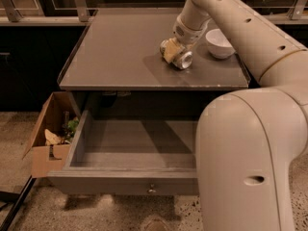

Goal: Place 7up can into top drawer

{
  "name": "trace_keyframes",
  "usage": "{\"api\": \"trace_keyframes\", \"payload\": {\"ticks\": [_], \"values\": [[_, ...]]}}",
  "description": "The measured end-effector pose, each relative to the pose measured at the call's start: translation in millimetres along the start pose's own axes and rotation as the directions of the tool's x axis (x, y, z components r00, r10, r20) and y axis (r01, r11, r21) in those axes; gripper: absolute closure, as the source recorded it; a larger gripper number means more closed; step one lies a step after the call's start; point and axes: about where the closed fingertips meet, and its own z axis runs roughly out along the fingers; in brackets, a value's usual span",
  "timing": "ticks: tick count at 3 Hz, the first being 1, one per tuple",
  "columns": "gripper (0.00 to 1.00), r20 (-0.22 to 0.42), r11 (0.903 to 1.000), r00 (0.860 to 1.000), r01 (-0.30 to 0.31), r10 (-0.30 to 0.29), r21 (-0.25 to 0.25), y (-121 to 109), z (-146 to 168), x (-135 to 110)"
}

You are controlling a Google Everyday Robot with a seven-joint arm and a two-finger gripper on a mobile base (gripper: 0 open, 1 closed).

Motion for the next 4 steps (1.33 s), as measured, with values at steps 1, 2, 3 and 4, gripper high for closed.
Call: {"api": "trace_keyframes", "payload": {"ticks": [1, 2, 3, 4], "values": [[1.00, 0.000, 1.0000, 1.000, 0.000, 0.000, 0.000, 0, 0, 0], [1.00, 0.066, 0.9992, 0.997, 0.039, -0.038, -0.011, 6, -18, -1], [1.00, 0.095, 0.9984, 0.994, 0.056, -0.055, -0.008, 9, -34, 10], [1.00, 0.108, 0.9914, 0.986, 0.130, -0.128, -0.014, 14, -49, 30]]}}
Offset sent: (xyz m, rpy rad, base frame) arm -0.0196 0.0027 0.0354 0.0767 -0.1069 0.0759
